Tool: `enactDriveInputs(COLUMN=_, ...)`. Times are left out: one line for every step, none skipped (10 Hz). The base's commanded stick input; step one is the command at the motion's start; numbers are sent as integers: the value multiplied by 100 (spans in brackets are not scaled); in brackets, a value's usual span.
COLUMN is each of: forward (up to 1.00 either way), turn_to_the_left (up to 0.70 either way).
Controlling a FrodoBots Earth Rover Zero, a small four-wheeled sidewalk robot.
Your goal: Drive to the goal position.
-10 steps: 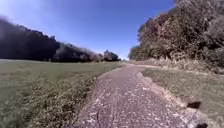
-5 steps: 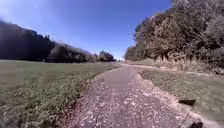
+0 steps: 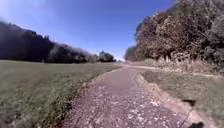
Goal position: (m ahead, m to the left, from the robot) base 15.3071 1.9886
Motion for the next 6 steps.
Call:
enactDriveInputs(forward=70, turn_to_the_left=0)
enactDriveInputs(forward=70, turn_to_the_left=0)
enactDriveInputs(forward=70, turn_to_the_left=0)
enactDriveInputs(forward=70, turn_to_the_left=-6)
enactDriveInputs(forward=70, turn_to_the_left=-20)
enactDriveInputs(forward=70, turn_to_the_left=-29)
